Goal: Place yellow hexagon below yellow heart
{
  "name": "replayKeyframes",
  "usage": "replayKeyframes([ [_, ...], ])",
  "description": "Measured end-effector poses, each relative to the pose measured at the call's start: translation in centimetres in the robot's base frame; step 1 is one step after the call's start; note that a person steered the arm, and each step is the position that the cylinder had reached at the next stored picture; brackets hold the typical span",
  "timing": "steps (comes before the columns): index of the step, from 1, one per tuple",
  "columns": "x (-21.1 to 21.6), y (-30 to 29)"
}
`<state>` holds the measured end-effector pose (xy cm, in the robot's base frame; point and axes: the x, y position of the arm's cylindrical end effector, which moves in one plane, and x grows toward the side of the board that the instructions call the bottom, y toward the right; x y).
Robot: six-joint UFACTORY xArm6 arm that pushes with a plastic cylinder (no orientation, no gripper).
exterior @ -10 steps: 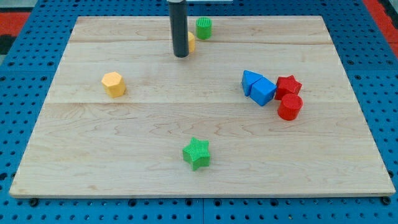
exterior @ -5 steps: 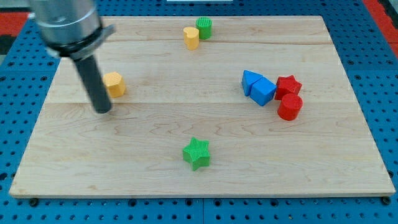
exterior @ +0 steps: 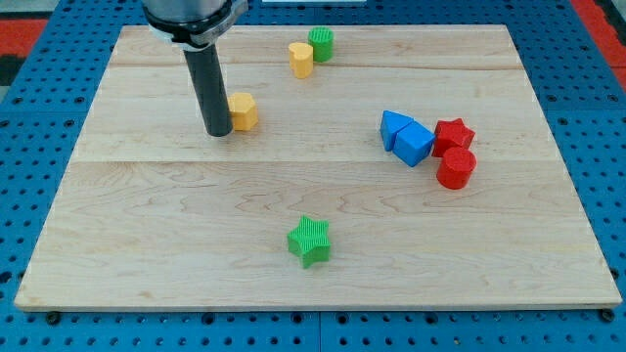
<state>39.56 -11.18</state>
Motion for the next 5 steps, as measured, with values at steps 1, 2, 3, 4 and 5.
replayKeyframes([
  [1,-5.0,1.0],
  [2,-6.6,4.5],
  [3,-6.5,7.3],
  [4,-1.5,9.3],
  [5,5.4,10.4],
])
